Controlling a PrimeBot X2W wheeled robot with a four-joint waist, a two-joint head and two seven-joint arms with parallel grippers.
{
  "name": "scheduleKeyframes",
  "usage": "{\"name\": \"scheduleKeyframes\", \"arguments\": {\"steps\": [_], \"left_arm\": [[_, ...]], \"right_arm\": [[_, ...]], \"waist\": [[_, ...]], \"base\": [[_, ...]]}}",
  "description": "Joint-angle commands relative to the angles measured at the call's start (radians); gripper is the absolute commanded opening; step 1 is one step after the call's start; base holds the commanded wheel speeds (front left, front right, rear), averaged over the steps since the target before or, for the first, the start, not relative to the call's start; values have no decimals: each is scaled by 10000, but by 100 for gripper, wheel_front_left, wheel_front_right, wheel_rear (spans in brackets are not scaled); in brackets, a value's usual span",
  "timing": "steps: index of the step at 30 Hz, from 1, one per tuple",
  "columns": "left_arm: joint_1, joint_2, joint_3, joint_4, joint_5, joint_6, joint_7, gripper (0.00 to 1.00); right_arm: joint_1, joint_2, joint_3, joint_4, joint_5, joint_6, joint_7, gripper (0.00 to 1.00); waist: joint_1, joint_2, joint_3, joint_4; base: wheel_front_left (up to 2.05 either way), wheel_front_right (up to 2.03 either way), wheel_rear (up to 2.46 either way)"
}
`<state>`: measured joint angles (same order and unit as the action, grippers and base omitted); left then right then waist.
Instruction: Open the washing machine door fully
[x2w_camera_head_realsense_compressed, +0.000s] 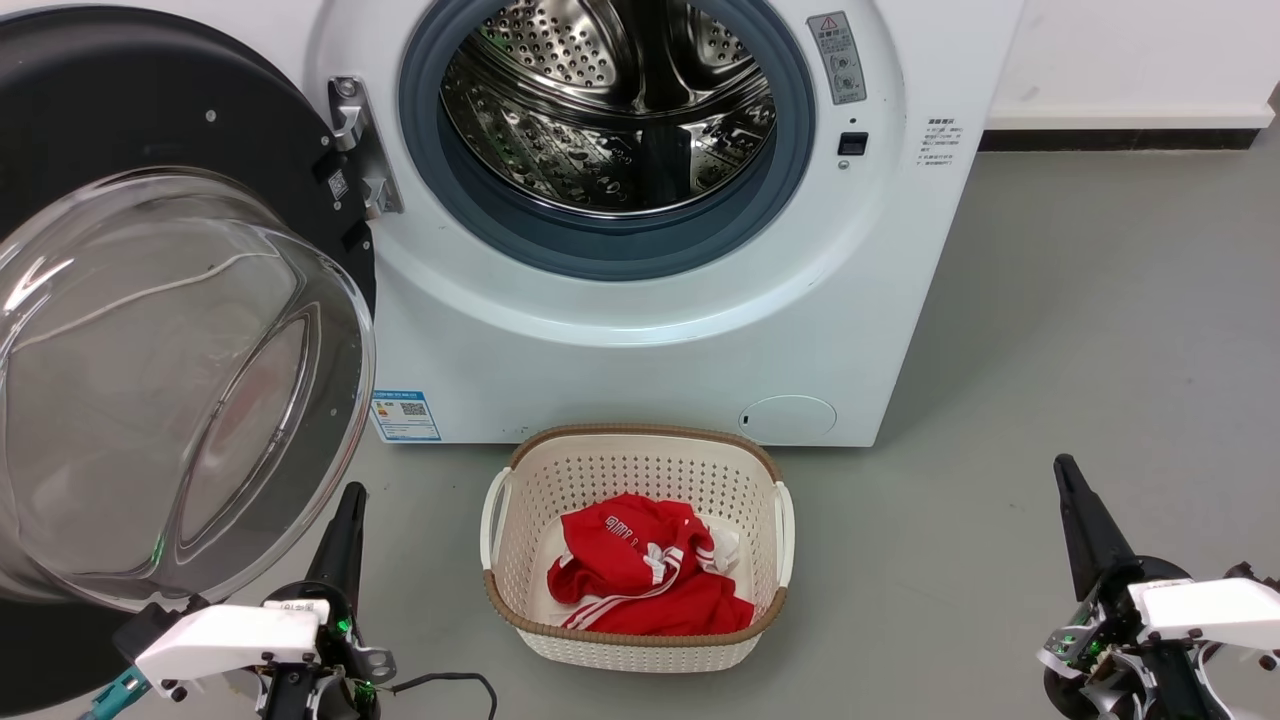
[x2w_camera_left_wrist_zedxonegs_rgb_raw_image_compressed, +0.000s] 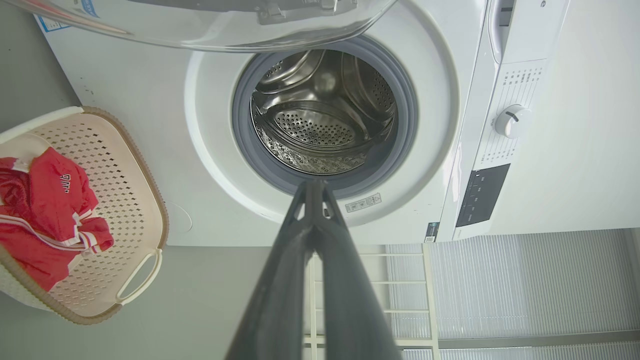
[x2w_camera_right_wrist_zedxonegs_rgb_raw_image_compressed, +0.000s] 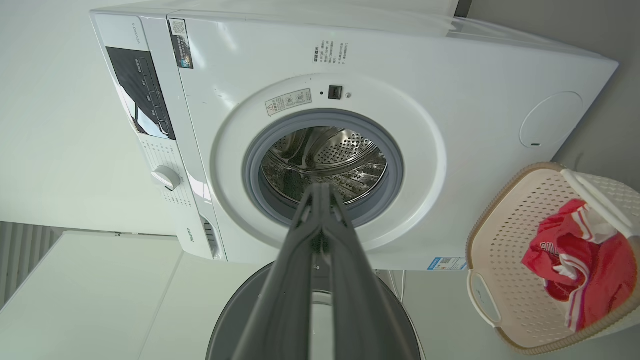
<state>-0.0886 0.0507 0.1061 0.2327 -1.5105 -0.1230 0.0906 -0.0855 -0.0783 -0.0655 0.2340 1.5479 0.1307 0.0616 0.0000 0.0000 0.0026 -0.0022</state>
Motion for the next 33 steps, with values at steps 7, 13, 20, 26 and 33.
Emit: {"name": "scheduleKeyframes", "arguments": {"steps": [7,13,20,26,33], "left_arm": [[-241,-7,84,103,-719,-93,199,0],[-264,-9,104,151,-1043,-100,270,0],[-255,-9,103,149,-1028,-100,269,0],[-254,-9,102,148,-1029,-100,269,0],[-254,-9,102,148,-1029,-100,268,0]], "right_arm": [[-213,24,-105,72,687,1,203,0],[-260,40,-151,102,950,0,257,0],[-262,64,-179,102,913,0,291,0],[-264,73,-200,103,887,0,315,0],[-268,92,-222,106,862,0,344,0]], "waist": [[0,0,3,13],[0,0,5,21],[0,0,5,21],[0,0,5,21],[0,0,5,21]], "base": [[0,0,0],[0,0,0],[0,0,0],[0,0,0],[0,0,0]]}}
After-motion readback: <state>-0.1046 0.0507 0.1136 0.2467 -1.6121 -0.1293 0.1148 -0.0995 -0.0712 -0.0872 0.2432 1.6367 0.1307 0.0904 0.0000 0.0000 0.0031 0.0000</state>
